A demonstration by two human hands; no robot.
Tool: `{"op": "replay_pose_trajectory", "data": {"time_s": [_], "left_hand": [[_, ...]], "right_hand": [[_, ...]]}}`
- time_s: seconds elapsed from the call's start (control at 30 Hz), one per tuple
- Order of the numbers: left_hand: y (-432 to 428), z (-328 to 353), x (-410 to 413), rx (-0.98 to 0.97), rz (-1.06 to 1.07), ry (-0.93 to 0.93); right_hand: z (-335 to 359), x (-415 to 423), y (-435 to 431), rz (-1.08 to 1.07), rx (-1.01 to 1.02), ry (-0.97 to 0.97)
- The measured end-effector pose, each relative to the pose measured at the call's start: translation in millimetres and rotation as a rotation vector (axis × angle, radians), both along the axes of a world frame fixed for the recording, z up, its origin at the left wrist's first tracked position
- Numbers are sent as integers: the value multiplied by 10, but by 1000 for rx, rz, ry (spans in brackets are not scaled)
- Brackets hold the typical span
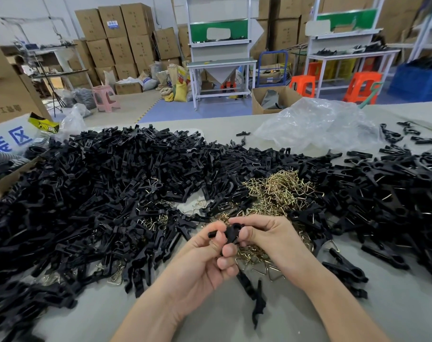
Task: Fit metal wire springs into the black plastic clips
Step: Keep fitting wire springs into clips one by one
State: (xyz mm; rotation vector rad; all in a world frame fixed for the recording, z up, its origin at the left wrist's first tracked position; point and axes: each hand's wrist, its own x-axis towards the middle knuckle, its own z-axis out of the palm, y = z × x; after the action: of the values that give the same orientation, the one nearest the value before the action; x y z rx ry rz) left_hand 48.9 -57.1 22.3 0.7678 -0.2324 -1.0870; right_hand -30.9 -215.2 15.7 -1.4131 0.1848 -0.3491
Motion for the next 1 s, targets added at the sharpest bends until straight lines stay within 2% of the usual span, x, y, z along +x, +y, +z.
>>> {"op": "replay_pose_trajectory", "data": {"time_s": [0.17, 0.33, 0.4, 0.47, 0.53, 0.6, 0.67, 0.73, 0.8, 0.9, 1.0], "left_hand": [[-56, -1, -13, -44, 9, 65], [-92, -34, 68, 13, 0, -70], [-73, -41, 115, 33, 35, -68], [-54, -55, 167, 70, 111, -73], [-33, -76, 197, 107, 170, -93], [-9, -94, 214, 117, 193, -113], [4, -108, 218, 118, 201, -117], [9, -114, 223, 121, 205, -133], [0, -98, 229, 126, 229, -173], [-14, -90, 245, 153, 308, -281], [27, -127, 272, 278, 456, -520]], "right_hand": [[-9, 9, -6, -29, 2, 0], [0, 18, -8, -32, 32, -24], [12, 16, -29, -87, 63, -50], [23, 12, -61, -164, 190, -75], [102, -19, -149, -203, 409, -139], [336, -86, -361, -243, 616, -306], [672, -173, -688, -295, 833, -563], [1005, -242, -928, -305, 924, -712], [1119, -244, -979, -288, 866, -670], [894, -186, -748, -284, 674, -433], [488, -84, -381, -280, 615, -247]]}}
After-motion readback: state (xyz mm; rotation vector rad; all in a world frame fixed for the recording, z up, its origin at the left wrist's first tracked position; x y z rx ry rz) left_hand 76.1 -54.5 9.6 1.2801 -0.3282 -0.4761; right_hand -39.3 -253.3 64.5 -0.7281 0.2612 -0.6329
